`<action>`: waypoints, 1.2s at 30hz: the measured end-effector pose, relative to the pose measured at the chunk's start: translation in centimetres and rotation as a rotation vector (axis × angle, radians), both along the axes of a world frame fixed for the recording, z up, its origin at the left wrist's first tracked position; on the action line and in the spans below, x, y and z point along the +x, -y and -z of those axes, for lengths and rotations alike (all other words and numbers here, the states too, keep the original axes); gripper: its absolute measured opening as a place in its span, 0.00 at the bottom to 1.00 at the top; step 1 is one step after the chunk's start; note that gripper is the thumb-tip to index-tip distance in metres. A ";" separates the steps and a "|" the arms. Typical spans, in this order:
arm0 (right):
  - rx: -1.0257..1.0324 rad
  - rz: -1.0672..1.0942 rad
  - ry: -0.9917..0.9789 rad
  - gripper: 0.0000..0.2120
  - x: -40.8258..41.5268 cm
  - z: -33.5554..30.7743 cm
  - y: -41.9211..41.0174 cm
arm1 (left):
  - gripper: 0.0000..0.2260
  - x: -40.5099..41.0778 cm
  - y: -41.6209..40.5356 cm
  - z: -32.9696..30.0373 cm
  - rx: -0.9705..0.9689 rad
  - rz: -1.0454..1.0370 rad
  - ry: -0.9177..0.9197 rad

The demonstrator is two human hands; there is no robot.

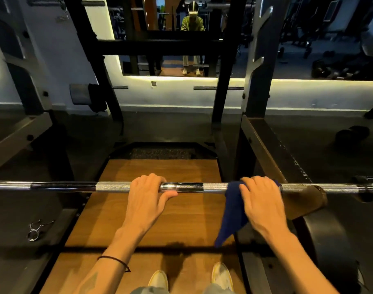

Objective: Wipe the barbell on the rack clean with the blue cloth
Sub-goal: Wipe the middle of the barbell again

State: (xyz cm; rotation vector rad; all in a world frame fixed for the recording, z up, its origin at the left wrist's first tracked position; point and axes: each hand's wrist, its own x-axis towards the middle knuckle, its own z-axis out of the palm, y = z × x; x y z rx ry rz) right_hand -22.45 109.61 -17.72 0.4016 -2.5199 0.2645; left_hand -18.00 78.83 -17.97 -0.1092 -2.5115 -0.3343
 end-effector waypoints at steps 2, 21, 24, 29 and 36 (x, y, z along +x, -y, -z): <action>-0.038 0.080 -0.007 0.19 0.5 0.7 -0.5 | 0.17 0.6 -1.1 0.8 0.097 -0.024 -0.067; -0.022 -0.064 0.047 0.20 1.1 -0.1 1.2 | 0.30 -3.5 1.8 -5.4 -0.138 0.134 0.703; -0.067 -0.003 0.042 0.20 1.1 0.2 1.8 | 0.28 -3.0 1.6 -4.3 -0.162 0.132 0.613; -0.090 -0.027 0.094 0.20 1.5 -0.4 7.5 | 0.25 -2.5 1.5 -3.4 -0.100 0.091 0.487; 0.028 -0.236 0.199 0.22 2.2 -1.5 15.6 | 0.12 -0.4 0.3 0.2 -0.084 0.059 0.023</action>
